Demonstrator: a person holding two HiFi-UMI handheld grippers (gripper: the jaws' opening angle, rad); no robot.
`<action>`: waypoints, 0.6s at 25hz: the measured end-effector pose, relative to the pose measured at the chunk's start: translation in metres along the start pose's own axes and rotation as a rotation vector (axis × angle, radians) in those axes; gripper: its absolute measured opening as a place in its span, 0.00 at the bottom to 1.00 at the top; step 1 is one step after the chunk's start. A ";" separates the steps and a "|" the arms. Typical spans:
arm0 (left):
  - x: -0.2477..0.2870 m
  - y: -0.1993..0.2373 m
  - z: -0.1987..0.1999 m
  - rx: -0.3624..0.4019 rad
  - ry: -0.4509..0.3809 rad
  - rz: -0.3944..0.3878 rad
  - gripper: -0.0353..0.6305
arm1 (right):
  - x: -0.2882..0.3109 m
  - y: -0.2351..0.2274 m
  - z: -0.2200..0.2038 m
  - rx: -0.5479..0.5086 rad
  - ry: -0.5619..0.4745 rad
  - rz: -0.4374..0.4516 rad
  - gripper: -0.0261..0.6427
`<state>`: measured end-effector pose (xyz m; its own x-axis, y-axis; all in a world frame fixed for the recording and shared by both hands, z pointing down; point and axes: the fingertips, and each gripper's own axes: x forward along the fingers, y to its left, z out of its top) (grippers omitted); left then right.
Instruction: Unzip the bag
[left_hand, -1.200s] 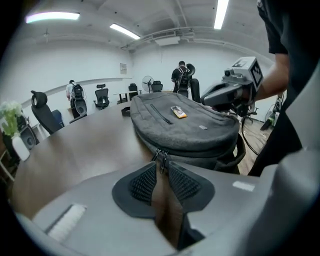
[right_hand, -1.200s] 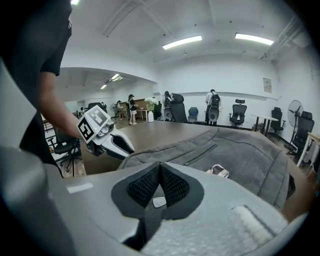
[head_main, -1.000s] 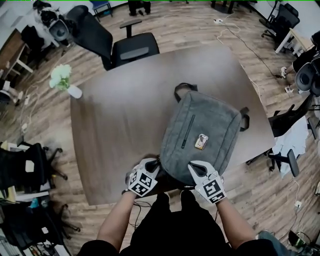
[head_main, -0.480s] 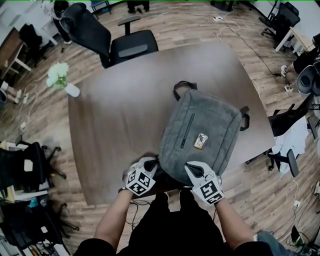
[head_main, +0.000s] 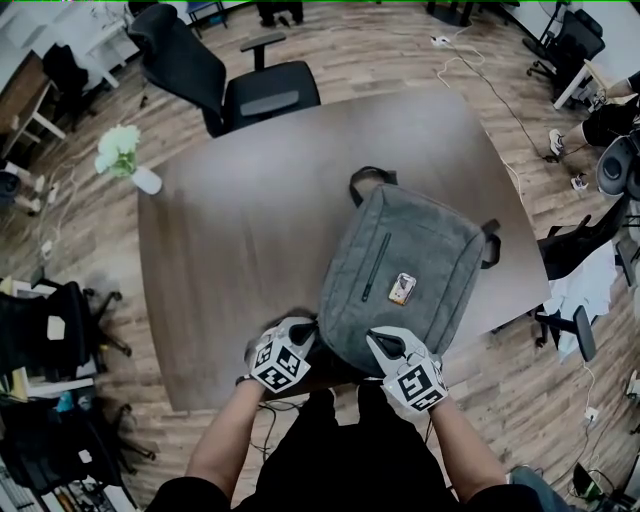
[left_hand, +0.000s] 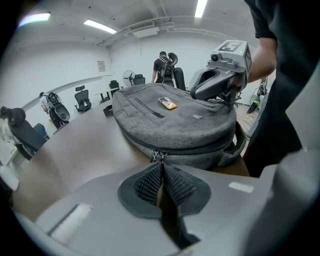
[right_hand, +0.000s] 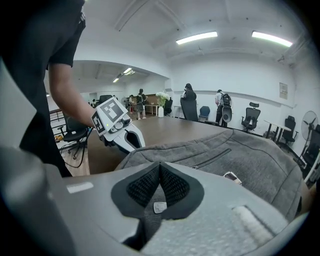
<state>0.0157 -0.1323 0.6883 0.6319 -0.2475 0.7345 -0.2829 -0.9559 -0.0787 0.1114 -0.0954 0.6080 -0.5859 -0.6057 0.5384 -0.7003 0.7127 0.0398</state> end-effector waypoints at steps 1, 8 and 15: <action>0.000 0.000 0.000 -0.003 -0.002 -0.003 0.09 | 0.001 -0.001 0.001 -0.022 0.007 0.001 0.05; 0.001 -0.002 0.002 -0.052 -0.001 -0.050 0.09 | 0.026 -0.008 -0.015 -0.092 0.122 0.068 0.26; 0.002 0.000 0.004 -0.115 -0.045 -0.079 0.09 | 0.063 -0.019 -0.016 -0.048 0.172 0.153 0.40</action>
<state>0.0197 -0.1330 0.6872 0.6866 -0.1816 0.7040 -0.3103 -0.9489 0.0579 0.0946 -0.1414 0.6547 -0.6024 -0.4231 0.6768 -0.5864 0.8098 -0.0157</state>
